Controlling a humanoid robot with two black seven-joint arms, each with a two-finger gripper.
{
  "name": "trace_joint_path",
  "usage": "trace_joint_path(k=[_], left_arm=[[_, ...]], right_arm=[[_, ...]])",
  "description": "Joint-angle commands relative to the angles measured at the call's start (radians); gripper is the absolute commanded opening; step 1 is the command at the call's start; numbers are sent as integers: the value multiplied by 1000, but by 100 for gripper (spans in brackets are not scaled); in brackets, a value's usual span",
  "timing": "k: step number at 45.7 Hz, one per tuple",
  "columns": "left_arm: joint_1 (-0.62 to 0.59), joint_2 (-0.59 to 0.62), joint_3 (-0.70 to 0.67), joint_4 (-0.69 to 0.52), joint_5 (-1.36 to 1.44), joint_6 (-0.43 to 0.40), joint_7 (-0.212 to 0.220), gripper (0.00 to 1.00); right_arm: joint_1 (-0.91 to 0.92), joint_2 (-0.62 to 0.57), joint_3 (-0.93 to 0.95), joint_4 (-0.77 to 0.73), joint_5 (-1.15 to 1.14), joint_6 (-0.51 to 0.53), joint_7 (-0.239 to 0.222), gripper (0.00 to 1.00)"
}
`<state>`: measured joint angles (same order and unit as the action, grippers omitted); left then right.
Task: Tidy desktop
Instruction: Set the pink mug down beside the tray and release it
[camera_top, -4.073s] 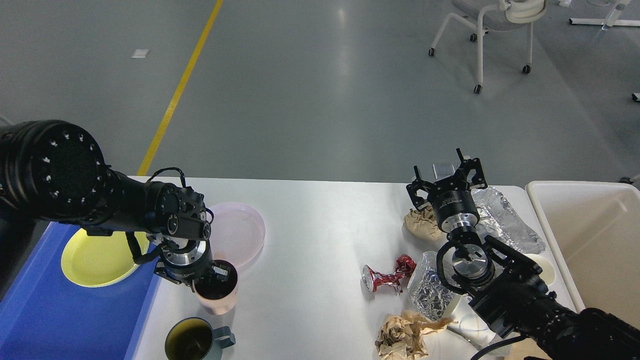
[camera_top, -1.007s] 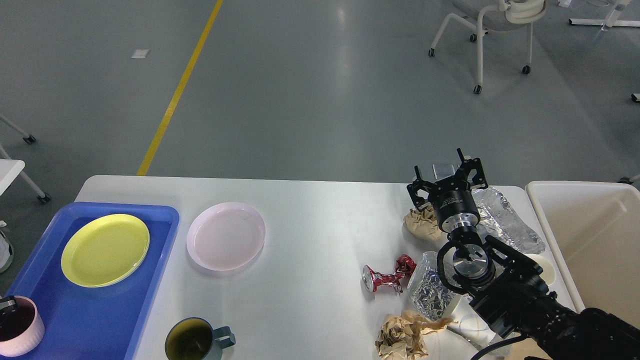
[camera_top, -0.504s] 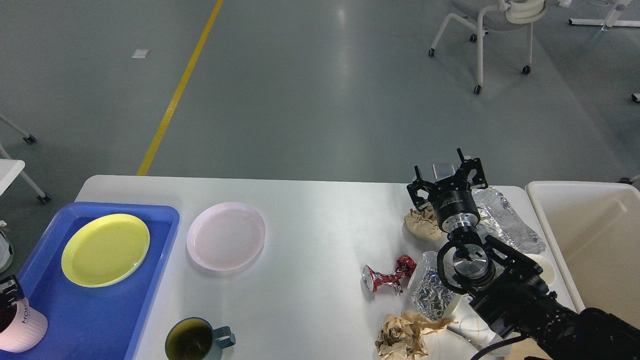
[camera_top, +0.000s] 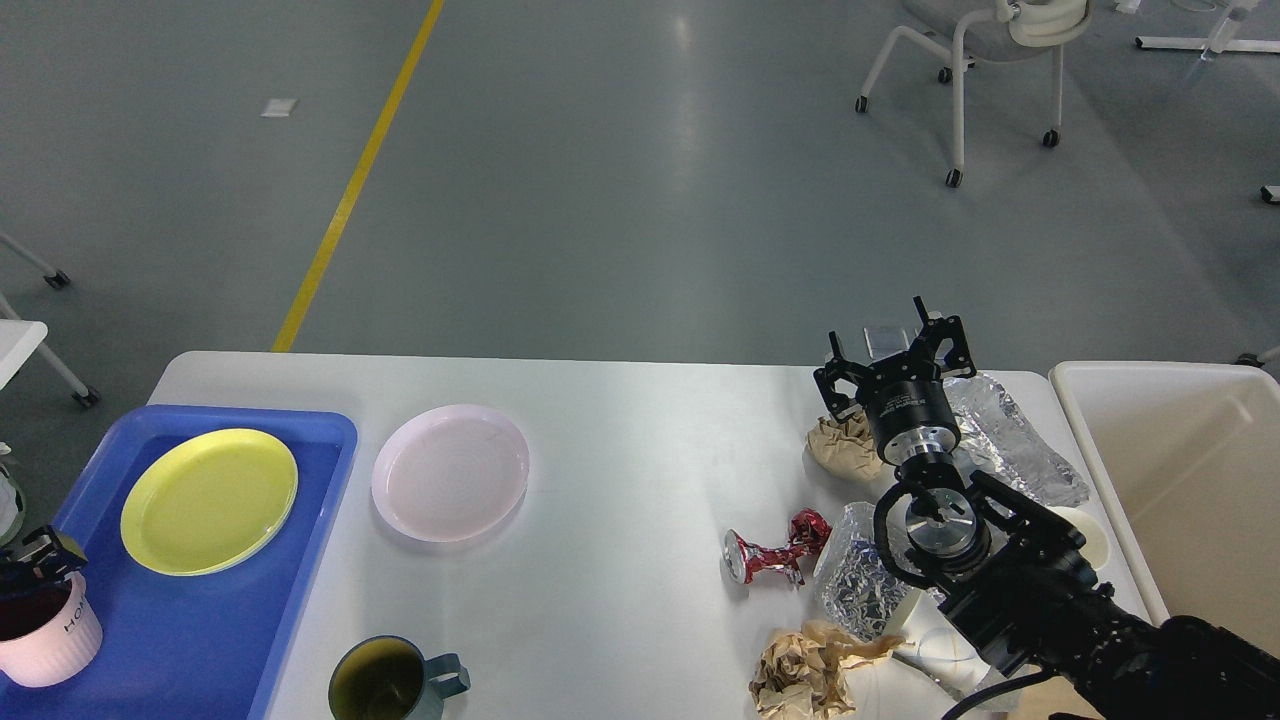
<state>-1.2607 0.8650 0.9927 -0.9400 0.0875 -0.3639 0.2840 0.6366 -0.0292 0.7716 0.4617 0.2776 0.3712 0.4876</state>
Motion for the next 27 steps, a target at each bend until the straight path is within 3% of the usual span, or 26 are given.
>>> trace_joint_path(k=[1,11,27], left_arm=[[-26,35,-9,1,0,-81,3,97],[-98,88,-9,3,3,-245,3,97],[-236,103,-9,0,1,-391,3,97]], right_arm=[[0,0,0,0,0,0,-1,100],[0,0,0,0,0,0,-1,100],[0,0,0,0,0,0,0,100]])
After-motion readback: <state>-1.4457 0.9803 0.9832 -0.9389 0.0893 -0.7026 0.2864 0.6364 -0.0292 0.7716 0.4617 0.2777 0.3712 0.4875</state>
